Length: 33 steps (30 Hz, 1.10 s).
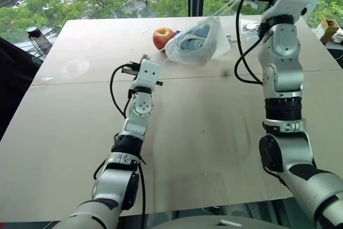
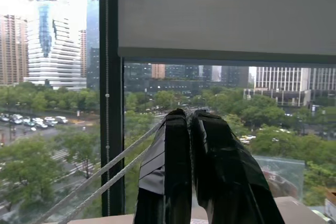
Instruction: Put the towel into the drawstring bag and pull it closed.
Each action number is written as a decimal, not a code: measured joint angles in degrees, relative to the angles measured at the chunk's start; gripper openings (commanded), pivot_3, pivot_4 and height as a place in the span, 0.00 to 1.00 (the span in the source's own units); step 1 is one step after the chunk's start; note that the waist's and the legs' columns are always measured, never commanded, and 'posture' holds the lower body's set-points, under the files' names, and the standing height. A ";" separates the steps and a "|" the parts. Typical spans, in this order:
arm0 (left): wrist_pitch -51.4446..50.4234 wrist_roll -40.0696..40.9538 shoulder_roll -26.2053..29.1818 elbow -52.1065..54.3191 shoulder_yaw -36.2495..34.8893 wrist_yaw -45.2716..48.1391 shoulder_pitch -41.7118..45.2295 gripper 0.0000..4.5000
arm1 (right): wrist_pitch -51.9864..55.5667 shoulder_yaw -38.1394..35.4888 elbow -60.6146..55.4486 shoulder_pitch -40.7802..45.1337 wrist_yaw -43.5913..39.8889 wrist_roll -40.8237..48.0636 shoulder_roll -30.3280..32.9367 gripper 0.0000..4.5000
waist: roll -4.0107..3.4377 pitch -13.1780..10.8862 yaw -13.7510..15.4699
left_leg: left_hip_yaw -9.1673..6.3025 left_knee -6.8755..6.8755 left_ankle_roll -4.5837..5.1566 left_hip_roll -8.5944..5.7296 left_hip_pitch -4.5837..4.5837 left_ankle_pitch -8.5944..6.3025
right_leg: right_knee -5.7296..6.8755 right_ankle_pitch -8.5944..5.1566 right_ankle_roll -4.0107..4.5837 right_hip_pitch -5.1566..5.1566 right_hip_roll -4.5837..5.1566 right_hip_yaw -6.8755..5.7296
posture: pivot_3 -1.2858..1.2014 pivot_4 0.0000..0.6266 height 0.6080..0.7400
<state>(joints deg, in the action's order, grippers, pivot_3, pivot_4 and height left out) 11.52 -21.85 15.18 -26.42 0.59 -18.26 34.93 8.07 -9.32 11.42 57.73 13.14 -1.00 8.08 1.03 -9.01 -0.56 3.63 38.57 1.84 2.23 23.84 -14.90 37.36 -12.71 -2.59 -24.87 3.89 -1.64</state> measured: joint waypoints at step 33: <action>-6.75 1.87 20.56 12.48 -7.75 10.77 22.25 0.01 | -15.73 1.70 2.20 2.83 -2.29 -5.54 8.63 0.00 | 0.47 -0.74 -0.61 | 0.28 -0.14 -0.36 0.08 0.62 0.23 | 0.31 0.13 0.17 -0.80 -0.22 -0.08 | 0.52 0.24 1.00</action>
<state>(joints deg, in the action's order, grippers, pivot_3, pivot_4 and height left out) 4.77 -19.98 35.74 -13.94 -7.16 -7.49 57.19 -7.65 -7.62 13.62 60.56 10.85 -6.54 16.70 1.51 -9.76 -1.18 3.91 38.42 1.49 2.31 24.46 -14.67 37.67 -12.59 -2.42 -25.67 3.67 -1.73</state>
